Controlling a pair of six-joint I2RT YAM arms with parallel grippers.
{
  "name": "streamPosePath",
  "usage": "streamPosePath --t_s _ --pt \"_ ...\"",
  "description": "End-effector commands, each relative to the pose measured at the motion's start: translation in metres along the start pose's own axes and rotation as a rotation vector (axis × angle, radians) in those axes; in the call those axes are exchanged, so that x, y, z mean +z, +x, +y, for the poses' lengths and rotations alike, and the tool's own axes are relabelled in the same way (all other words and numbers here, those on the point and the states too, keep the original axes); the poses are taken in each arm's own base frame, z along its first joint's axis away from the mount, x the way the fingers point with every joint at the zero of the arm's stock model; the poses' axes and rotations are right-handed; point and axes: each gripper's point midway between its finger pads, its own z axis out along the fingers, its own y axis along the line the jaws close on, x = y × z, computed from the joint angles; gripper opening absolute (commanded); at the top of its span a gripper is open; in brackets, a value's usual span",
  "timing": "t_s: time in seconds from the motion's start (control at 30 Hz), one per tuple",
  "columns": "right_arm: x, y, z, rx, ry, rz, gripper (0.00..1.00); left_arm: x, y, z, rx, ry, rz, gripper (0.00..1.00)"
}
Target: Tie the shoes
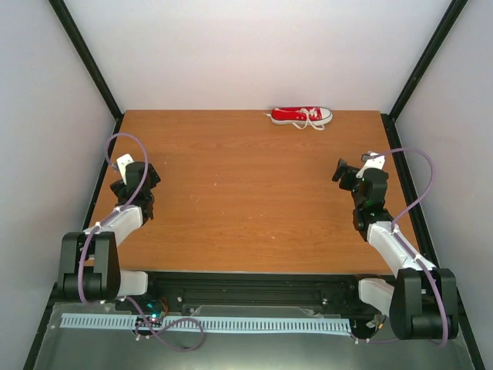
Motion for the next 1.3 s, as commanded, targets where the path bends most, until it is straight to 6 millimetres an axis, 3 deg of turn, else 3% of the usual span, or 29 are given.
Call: streamPosePath --t_s 0.0,0.1,0.37,0.63,0.93,1.27 --pt "0.005 -0.01 0.015 0.029 -0.076 0.006 1.0 0.004 -0.002 0.007 -0.023 -0.065 0.028 1.0" --pt "0.015 -0.009 0.041 0.029 -0.214 0.042 1.0 0.006 0.0 0.003 -0.011 -0.048 0.043 1.0" --pt "0.092 0.018 0.085 0.086 -0.322 0.348 1.0 0.014 0.007 -0.01 0.031 -0.006 0.096 1.0" --pt "0.187 0.043 0.094 0.319 -0.233 0.512 1.0 0.027 0.018 -0.027 0.09 0.061 0.14 1.0" --pt "0.264 0.05 0.079 0.502 -0.074 0.514 1.0 0.036 0.021 -0.035 0.132 0.08 0.161 1.0" --pt "0.322 0.059 0.045 0.616 0.039 0.508 1.0 0.048 0.027 -0.036 0.161 0.041 0.213 1.0"
